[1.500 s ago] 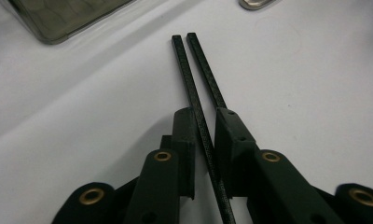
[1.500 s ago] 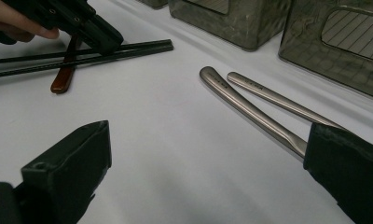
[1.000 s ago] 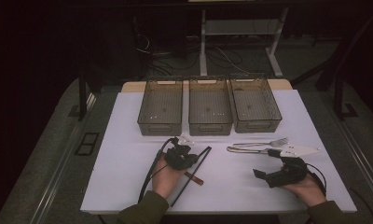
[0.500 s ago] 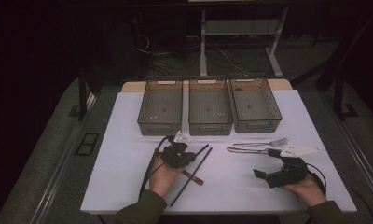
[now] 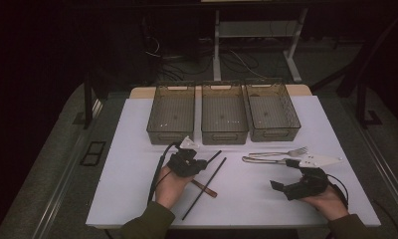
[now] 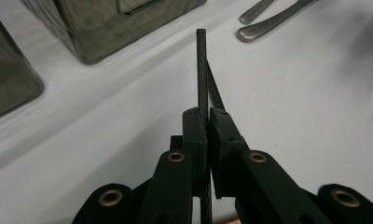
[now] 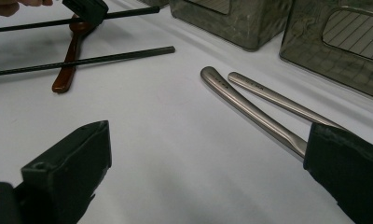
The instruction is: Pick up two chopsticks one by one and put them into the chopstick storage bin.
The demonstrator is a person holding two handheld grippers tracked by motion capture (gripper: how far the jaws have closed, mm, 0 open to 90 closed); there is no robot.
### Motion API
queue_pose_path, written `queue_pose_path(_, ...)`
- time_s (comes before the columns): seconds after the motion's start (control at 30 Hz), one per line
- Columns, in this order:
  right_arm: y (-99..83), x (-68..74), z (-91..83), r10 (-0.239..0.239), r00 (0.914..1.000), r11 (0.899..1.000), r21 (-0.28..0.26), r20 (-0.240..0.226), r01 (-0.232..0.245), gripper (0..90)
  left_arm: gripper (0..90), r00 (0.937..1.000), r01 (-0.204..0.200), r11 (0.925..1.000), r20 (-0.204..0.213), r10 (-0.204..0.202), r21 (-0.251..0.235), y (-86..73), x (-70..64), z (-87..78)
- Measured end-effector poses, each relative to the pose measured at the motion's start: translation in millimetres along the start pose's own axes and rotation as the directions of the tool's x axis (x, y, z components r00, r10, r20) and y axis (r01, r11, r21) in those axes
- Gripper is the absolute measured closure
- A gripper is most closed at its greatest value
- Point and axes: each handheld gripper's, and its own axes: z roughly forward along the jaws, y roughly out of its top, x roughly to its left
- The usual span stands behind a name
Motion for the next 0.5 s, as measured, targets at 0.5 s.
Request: queue_pose_path(0.5,-0.5,1.5,-0.2,0.001,1.0000,1.000,-0.008,-0.006,-0.001,0.4,85.1,0.9928,-0.057,0.9975,0.103,0.061,-0.043,3.2,18.6,-27.0)
